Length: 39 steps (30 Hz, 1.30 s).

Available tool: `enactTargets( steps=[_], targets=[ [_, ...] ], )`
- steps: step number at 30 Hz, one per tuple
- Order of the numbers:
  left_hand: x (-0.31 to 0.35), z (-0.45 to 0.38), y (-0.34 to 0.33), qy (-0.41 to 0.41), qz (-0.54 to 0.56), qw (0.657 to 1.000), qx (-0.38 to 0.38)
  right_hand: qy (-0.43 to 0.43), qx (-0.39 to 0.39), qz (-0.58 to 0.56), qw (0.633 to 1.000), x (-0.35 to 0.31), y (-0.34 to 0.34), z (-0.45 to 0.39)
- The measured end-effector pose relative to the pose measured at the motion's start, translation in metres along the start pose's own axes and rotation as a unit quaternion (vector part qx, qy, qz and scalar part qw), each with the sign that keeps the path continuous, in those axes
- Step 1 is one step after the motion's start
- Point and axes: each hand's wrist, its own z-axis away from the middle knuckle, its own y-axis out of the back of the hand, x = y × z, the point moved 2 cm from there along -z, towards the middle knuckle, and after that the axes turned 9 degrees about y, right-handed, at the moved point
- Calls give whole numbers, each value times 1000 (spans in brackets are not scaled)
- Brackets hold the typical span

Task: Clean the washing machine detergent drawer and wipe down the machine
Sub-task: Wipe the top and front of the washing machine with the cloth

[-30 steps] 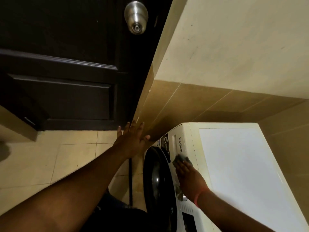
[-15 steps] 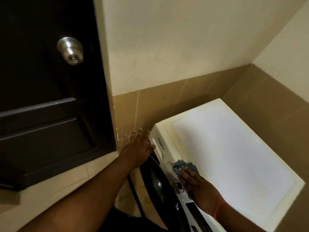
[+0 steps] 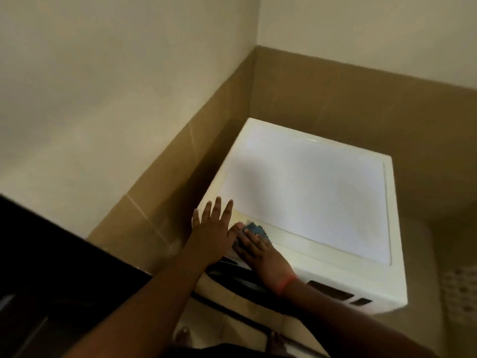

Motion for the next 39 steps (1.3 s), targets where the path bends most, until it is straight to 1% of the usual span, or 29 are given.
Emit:
enactTargets(
  steps=[2,5,8,11,13,17,19,21,22,24,25,26,27,28,29,32,33,34,35,36,37,38,39],
  targets=[
    [-12,-10,6,-38,-16,999,1,-84,61,-16,994,-19,-9,-4],
    [-26,-30,17,-84,-33,996,-6,-221,146,-13,964,-42,-20,-17],
    [-34,-42,13,-137,-85,987,-13,-327,182,-19,927,-61,-33,-27],
    [-35,-50,3,-184,-120,975,-30,-423,211,-24,881,-78,-42,-41],
    [-31,-49,-4,-210,-130,968,-44,-475,229,-46,849,-90,-51,-48],
    [-25,-46,-15,-256,-144,954,-58,-526,251,-153,798,-103,-64,-64],
    [-24,-44,-19,-275,-156,946,-65,-555,283,-187,759,-105,-64,-74],
    [-23,-44,-20,-291,-168,940,-65,-582,340,-219,706,-108,-64,-85],
    [-24,-46,-19,-296,-171,938,-60,-588,377,-257,668,-110,-61,-89],
    [-25,-49,-16,-307,-168,935,-49,-593,466,-348,557,-112,-60,-93],
    [-27,-51,-14,-310,-162,936,-43,-606,483,-380,506,-111,-59,-92],
    [-28,-52,-11,-311,-155,937,-36,-625,480,-399,468,-108,-58,-90],
    [-30,-53,-9,-312,-149,938,-29,-640,473,-417,439,-105,-54,-89],
    [-33,-55,-5,-312,-144,939,-24,-652,464,-429,419,-102,-49,-88],
    [-36,-56,-3,-311,-138,940,-22,-660,457,-437,406,-100,-40,-89],
    [-47,-61,1,-295,-121,948,-23,-670,460,-463,353,-93,-32,-92],
    [-50,-62,3,-288,-116,950,-21,-677,435,-491,334,-87,-34,-92],
    [-54,-63,4,-283,-113,952,-18,-690,381,-528,317,-84,-33,-89],
    [-56,-63,5,-281,-113,953,-14,-702,352,-559,266,-74,-34,-89],
    [-58,-63,6,-280,-114,953,-12,-727,298,-542,297,-70,-32,-86],
    [-59,-63,6,-279,-113,954,-11,-742,174,-499,413,-68,-31,-85],
    [-59,-64,6,-276,-109,955,-12,-749,81,-449,481,-66,-27,-84],
    [-59,-64,5,-271,-106,957,-15,-760,38,-418,496,-67,-23,-84]
  ],
)
